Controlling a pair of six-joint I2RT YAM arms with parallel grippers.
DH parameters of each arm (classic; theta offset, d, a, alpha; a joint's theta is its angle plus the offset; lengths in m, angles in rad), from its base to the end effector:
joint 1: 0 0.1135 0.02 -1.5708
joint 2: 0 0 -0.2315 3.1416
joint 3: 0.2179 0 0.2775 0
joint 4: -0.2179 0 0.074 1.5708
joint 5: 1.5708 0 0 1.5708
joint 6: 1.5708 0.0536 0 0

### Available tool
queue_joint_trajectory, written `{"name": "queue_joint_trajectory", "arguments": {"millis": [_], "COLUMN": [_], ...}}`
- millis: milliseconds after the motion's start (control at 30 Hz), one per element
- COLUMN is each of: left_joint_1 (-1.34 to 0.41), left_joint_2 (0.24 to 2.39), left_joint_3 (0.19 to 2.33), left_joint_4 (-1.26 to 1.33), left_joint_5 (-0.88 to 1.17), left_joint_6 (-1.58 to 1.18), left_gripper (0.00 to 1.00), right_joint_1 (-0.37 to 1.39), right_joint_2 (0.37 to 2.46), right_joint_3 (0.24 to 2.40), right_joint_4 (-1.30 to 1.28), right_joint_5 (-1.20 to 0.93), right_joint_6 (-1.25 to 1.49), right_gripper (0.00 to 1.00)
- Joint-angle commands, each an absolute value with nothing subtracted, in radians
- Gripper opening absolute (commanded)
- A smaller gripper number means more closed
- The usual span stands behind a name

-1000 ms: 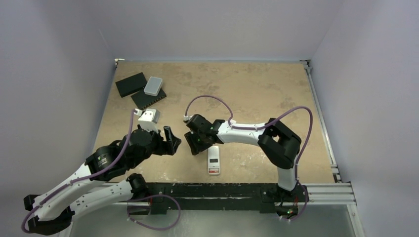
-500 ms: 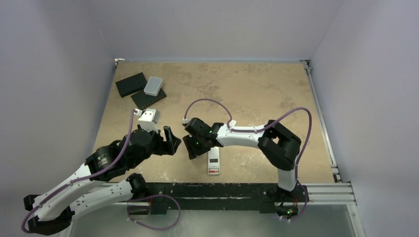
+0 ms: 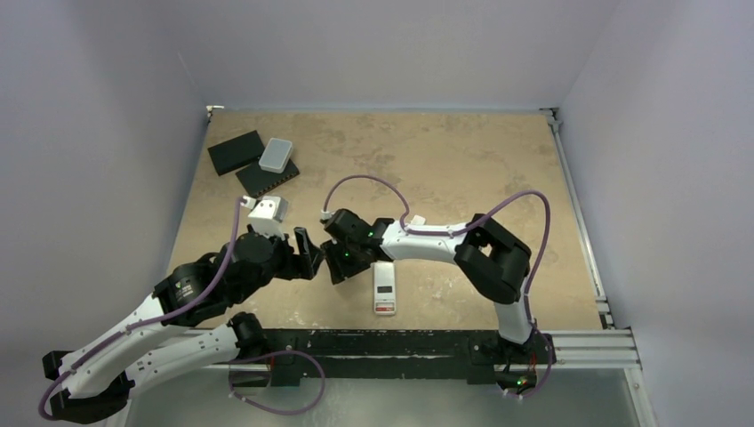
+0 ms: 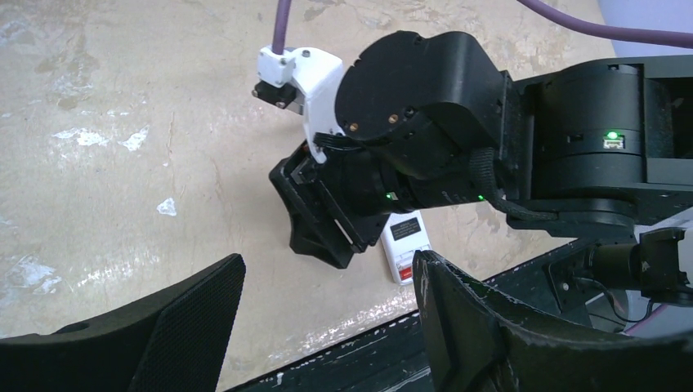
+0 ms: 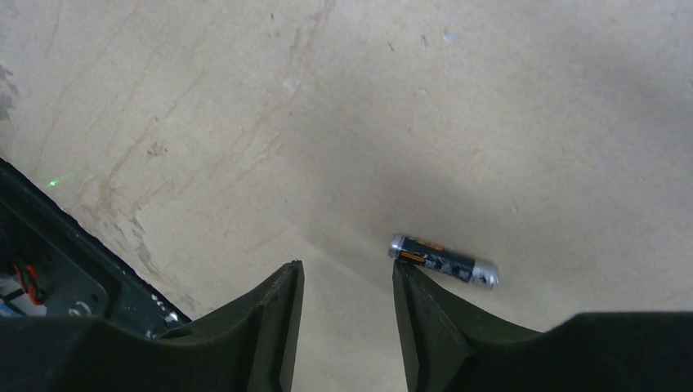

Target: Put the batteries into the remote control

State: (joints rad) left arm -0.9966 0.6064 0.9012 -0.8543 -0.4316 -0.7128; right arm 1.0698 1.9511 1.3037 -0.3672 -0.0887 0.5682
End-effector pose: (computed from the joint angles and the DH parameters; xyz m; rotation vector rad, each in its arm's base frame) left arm 0.1142 -0.1352 0.3164 0.0449 2.1262 -0.5780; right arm 0.2002 0.3755 0.1047 -0.7163 2.6557 0.6569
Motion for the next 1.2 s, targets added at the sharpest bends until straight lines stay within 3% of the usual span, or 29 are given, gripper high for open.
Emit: {"name": "queue_joint_trajectory", "arguments": {"millis": [0, 367, 1167], "left_joint_1": [-0.994, -0.994, -0.994], "left_joint_2": [0.6, 0.599, 0.596], "left_joint_3": [0.891, 0.89, 0.886], "left_joint_4": [-0.84, -0.838, -0.83], "left_joint_5": [-0.445, -0.445, -0.436], "left_joint_6": [-0.696, -0.697, -0.692], "left_gripper": [0.76, 0.76, 0.76], "right_joint_1": [1.074, 1.074, 1.02], "right_joint_2": [1.982, 1.948, 1.861], "right_joint_3": [1.385, 1.46, 1.339], "right_joint_4": [-0.37, -0.421, -0.45], "right_joint_5": [-0.076, -0.066, -0.058], "right_joint_6": [0.565, 0.513, 0.087], "right_gripper": [0.52, 0.52, 0.56]}}
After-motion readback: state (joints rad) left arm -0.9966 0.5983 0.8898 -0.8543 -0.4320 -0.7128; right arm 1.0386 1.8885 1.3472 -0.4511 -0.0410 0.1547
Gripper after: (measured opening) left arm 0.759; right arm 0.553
